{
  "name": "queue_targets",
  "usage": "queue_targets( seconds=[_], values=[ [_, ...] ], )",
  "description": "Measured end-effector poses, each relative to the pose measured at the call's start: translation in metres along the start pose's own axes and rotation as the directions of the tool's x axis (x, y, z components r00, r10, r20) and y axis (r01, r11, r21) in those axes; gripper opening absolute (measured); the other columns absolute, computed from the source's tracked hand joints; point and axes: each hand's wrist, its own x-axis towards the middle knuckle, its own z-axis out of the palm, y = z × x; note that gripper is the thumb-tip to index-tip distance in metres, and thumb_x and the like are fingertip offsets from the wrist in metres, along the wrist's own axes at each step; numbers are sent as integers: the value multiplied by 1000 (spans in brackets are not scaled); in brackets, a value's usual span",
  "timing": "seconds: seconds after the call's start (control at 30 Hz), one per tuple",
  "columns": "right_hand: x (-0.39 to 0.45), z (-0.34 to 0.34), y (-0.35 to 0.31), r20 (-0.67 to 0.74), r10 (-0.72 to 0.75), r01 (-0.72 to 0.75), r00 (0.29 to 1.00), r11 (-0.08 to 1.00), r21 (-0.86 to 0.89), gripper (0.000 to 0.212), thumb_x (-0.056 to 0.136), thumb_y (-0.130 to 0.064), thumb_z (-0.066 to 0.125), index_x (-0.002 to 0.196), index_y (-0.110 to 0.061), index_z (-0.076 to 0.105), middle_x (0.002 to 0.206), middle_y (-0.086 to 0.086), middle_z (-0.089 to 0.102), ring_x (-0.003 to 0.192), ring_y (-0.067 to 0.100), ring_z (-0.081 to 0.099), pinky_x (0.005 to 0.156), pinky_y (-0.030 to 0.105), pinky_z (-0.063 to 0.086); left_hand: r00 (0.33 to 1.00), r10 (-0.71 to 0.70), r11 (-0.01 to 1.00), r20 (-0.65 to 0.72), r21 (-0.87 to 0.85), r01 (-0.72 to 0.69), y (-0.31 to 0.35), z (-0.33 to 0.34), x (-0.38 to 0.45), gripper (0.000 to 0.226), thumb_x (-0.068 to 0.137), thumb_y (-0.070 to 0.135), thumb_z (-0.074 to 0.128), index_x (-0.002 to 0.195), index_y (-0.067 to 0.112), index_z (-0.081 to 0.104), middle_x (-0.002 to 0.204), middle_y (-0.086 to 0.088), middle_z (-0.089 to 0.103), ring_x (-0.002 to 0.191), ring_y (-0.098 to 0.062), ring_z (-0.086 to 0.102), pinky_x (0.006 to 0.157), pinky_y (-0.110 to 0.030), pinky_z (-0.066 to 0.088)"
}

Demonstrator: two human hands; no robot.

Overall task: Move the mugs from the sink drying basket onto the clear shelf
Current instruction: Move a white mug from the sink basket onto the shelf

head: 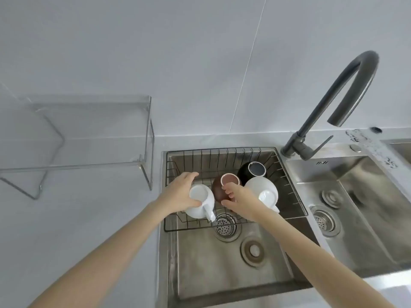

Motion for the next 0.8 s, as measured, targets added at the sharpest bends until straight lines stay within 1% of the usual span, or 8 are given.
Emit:
queue_targets(
  seconds=[0.1, 0.23, 0.4, 0.47, 0.57, 0.67, 0.7, 0.8],
  values=[
    [7, 15, 3, 21, 27, -28, 999, 998, 56, 37, 82, -20, 60, 117, -7, 53, 110, 12, 64, 102, 25, 58, 87, 34, 46, 999, -5, 1000, 54, 28, 4, -7, 8, 5, 85, 66, 21, 74, 137, 17, 27, 142, -4, 34, 127, -22, 39, 102, -36, 38],
    [19, 36, 6, 80, 109, -117, 991, 988, 99, 19, 77, -30, 62, 85, -15, 56, 85, 4, 61, 83, 21, 55, 69, 32, 44, 995, -9, 996, 95, 85, 1, -19, 21, 14, 91, 63, 15, 76, 138, 13, 25, 144, -5, 32, 129, -22, 35, 102, -33, 35],
    [28, 51, 1, 65, 150, -156, 987, 982, 107, 32, 73, -34, 65, 68, -2, 60, 63, 9, 54, 64, 20, 49, 81, 35, 36, 992, 9, 948, 127, 313, -48, -19, 25, 27, 98, 62, 16, 78, 140, 10, 19, 146, -10, 30, 133, -27, 32, 107, -37, 34],
    [30, 57, 0, 74, 167, -173, 983, 981, 84, 33, 74, -33, 64, 69, -1, 59, 63, 8, 53, 67, 23, 51, 86, 41, 38, 989, -12, 957, 149, 289, -32, -20, 29, 30, 100, 62, 17, 79, 140, 11, 17, 148, -10, 29, 134, -27, 31, 104, -41, 39],
    [33, 63, -3, 72, 170, -176, 983, 981, 77, 34, 75, -28, 63, 57, -9, 42, 62, 5, 45, 69, 26, 49, 69, 37, 39, 991, -29, 972, 133, 235, -3, -21, 30, 32, 100, 63, 20, 79, 141, 12, 16, 148, -9, 29, 134, -26, 32, 103, -42, 40],
    [35, 60, -4, 46, 185, -190, 982, 972, 135, 34, 75, -23, 64, 56, -9, 39, 64, 8, 41, 64, 22, 39, 88, 46, 40, 991, -43, 983, 125, 185, 19, -23, 28, 34, 98, 63, 19, 79, 141, 12, 19, 148, -9, 32, 133, -26, 33, 105, -39, 34],
    [34, 58, -4, 26, 193, -195, 981, 962, 190, 34, 73, -21, 66, 56, -9, 40, 62, 8, 39, 62, 20, 36, 88, 44, 39, 990, -59, 988, 126, 146, 41, -23, 27, 35, 98, 63, 19, 80, 141, 12, 20, 147, -9, 33, 133, -27, 33, 106, -38, 32],
    [32, 49, -4, -70, 194, -162, 978, 933, 322, 32, 69, -18, 69, 55, 0, 47, 58, 6, 38, 58, 17, 32, 60, 32, 31, 990, -99, 995, 100, 41, 95, -21, 20, 35, 101, 61, 22, 82, 141, 12, 22, 145, -11, 38, 130, -28, 36, 106, -38, 33]
  ],
)
